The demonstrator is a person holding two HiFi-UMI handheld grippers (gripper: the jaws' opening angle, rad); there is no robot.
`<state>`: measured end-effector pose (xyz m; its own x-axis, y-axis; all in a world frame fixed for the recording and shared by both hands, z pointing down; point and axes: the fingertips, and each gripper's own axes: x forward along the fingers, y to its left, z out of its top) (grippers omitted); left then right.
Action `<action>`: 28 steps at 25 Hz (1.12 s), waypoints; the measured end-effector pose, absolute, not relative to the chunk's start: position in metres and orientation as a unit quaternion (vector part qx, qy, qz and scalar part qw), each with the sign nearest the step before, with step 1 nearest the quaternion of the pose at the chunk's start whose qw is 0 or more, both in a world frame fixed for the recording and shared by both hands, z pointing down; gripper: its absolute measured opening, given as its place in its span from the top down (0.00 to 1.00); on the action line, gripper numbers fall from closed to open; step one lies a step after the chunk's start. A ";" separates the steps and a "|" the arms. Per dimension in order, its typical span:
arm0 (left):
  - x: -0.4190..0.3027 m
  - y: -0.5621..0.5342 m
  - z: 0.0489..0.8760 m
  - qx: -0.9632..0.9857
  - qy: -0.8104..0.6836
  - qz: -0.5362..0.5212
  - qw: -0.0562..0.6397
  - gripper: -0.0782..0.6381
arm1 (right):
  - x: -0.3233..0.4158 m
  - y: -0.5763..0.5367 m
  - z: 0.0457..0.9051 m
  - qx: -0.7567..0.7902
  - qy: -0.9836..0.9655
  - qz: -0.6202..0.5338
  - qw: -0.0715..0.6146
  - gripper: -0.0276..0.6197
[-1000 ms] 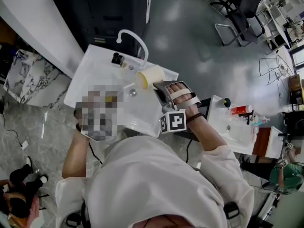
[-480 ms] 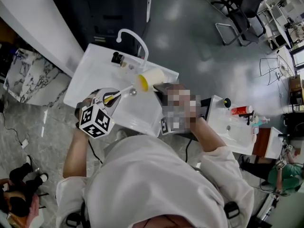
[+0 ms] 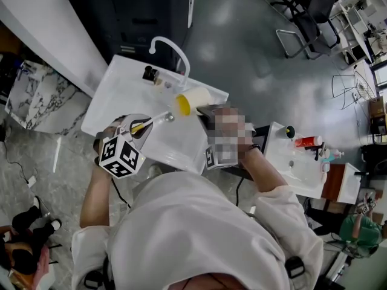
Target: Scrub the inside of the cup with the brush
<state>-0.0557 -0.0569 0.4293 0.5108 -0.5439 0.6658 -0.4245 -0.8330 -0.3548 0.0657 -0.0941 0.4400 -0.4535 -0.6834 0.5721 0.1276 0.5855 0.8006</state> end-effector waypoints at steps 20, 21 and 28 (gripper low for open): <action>-0.095 -0.039 0.414 -0.871 0.295 -0.390 0.049 0.84 | 0.067 -0.107 0.442 0.186 -0.747 -0.415 0.485 0.89; -0.097 -0.038 0.414 -0.871 0.296 -0.389 0.048 0.84 | 0.067 -0.107 0.442 0.187 -0.748 -0.411 0.486 0.89; -0.111 -0.034 0.409 -0.875 0.314 -0.369 0.031 0.84 | 0.065 -0.110 0.450 0.186 -0.763 -0.401 0.471 0.89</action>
